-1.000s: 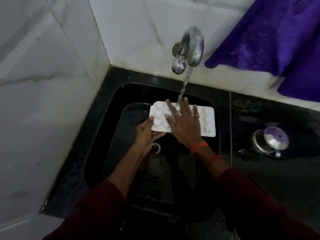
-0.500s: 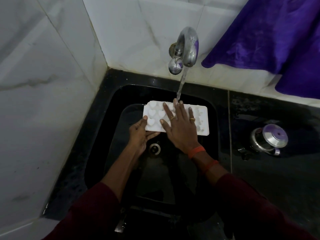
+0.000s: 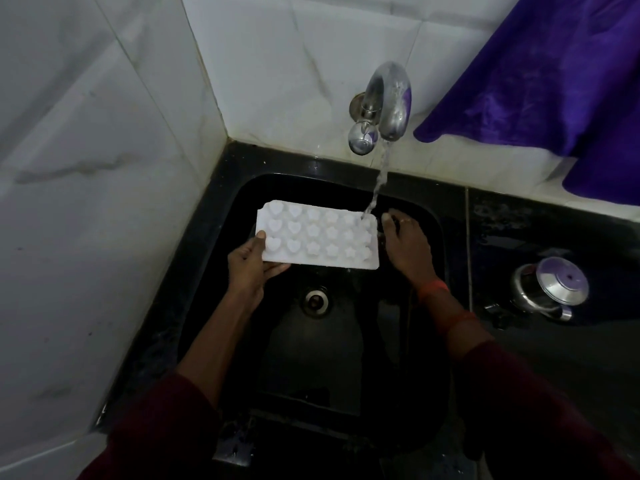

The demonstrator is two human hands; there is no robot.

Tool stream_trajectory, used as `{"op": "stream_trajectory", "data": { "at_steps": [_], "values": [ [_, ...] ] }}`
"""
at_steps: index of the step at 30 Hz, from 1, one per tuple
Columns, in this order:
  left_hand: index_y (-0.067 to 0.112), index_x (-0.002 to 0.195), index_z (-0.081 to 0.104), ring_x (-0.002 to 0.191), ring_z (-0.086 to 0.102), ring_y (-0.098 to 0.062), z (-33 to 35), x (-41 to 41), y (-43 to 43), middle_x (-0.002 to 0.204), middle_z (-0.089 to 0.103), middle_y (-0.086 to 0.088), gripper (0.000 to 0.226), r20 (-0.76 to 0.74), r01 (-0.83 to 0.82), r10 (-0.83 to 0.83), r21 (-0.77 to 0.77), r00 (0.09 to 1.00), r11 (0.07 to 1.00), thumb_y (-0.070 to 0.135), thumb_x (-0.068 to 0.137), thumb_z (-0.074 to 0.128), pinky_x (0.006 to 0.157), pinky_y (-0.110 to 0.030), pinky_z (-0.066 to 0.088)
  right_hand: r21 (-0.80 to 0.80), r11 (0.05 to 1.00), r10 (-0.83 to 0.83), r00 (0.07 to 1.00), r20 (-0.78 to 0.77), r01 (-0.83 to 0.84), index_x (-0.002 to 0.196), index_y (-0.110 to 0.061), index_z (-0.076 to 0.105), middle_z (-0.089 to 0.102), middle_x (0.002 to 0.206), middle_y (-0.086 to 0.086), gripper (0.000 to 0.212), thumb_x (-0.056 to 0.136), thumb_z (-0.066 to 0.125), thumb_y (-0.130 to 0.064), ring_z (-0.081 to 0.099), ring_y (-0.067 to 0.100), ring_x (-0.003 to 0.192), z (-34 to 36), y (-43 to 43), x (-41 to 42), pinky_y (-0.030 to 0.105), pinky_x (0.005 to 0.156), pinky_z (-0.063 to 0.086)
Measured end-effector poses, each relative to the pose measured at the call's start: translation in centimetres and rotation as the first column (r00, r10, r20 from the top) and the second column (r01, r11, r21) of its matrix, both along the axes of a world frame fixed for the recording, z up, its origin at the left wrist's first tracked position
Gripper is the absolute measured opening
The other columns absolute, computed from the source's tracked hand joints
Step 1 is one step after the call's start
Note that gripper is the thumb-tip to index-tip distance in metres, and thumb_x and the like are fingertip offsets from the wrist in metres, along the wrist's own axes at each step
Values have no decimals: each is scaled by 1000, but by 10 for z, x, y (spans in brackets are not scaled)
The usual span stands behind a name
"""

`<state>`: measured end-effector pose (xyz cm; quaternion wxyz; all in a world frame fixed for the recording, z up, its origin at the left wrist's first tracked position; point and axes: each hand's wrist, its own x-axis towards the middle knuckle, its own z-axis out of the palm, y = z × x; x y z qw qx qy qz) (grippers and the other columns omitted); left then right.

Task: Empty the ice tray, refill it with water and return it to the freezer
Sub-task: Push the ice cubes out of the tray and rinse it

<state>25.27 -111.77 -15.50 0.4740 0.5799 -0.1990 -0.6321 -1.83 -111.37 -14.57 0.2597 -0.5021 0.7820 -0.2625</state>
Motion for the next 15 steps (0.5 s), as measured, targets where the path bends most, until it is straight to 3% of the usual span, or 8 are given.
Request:
{"op": "stream_trajectory", "data": {
  "at_steps": [4, 7, 9, 11, 13, 15],
  "values": [
    [6, 96, 72, 90, 76, -20, 4, 6, 3, 99, 77, -9, 27, 174, 25, -6, -107, 985, 994, 27, 103, 58, 65, -31, 62, -171, 985, 52, 990, 128, -29, 130, -13, 61, 64, 131, 8, 42, 106, 40, -41, 56, 22, 124, 47, -34, 13, 21, 95, 35],
    [2, 94, 71, 88, 75, -19, 9, 12, 4, 97, 76, -8, 29, 250, 34, 6, -156, 968, 987, 27, 102, 59, 64, -30, 62, -163, 986, 20, 953, 303, 31, 117, -15, 65, 68, 119, 8, 39, 105, 40, -42, 62, 25, 113, 79, -64, 23, 32, 97, 46],
    [1, 94, 71, 85, 75, -18, 11, 15, 4, 95, 76, -7, 29, 265, 32, 17, -180, 964, 983, 26, 102, 60, 61, -27, 60, -122, 989, -26, 911, 412, 83, 109, -9, 68, 71, 111, 13, 32, 103, 50, -34, 67, 29, 106, 94, -80, 26, 46, 99, 53],
    [1, 94, 72, 83, 76, -16, 13, 18, 5, 93, 76, -5, 28, 261, 24, 30, -201, 965, 979, 25, 102, 60, 60, -26, 60, -78, 991, -57, 865, 498, 110, 110, 1, 68, 71, 108, 20, 28, 98, 60, -24, 68, 35, 106, 101, -91, 25, 52, 100, 52],
    [0, 96, 72, 84, 75, -17, 15, 21, 5, 94, 76, -7, 29, 261, 18, 39, -210, 965, 977, 25, 102, 60, 60, -27, 60, -56, 992, -67, 835, 546, 116, 110, 4, 67, 70, 105, 23, 29, 95, 64, -20, 68, 33, 97, 105, -96, 25, 48, 93, 55],
    [-1, 98, 72, 84, 75, -18, 17, 22, 6, 94, 76, -8, 29, 251, 16, 40, -217, 967, 976, 25, 102, 59, 60, -27, 60, -40, 995, -46, 787, 616, 89, 102, 3, 65, 66, 93, 19, 19, 97, 61, -15, 64, 22, 77, 107, -100, 26, 30, 69, 56]
  ]
}}
